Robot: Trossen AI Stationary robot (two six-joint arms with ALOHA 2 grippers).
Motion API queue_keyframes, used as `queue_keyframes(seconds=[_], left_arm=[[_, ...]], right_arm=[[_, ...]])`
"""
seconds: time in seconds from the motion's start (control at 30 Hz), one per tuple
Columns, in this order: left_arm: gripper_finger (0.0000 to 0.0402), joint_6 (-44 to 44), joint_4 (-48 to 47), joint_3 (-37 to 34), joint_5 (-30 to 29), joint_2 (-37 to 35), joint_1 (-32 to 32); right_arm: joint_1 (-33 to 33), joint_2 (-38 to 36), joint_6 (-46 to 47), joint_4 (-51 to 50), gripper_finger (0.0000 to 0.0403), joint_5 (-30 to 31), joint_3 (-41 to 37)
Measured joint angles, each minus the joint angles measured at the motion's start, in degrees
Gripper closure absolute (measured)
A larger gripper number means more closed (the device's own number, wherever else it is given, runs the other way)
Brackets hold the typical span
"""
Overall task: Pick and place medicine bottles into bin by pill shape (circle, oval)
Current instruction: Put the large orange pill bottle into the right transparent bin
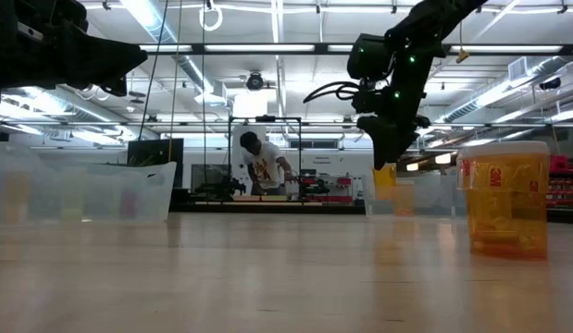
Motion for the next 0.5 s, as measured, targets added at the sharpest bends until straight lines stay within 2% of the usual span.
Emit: queue_keyframes(seconds=[0.27,0.5], left_arm=[[0.032,0.0,0.0,0.0,0.0,0.0,0.0],[0.0326,0.0,0.0,0.0,0.0,0.0,0.0]], right_arm=[[-0.9,0.0,0.0,6.4,0.0182,-1.8,-6.5],[-1.8,-0.1,-1.1,9.4,0.0182,-1.8,-7.7]])
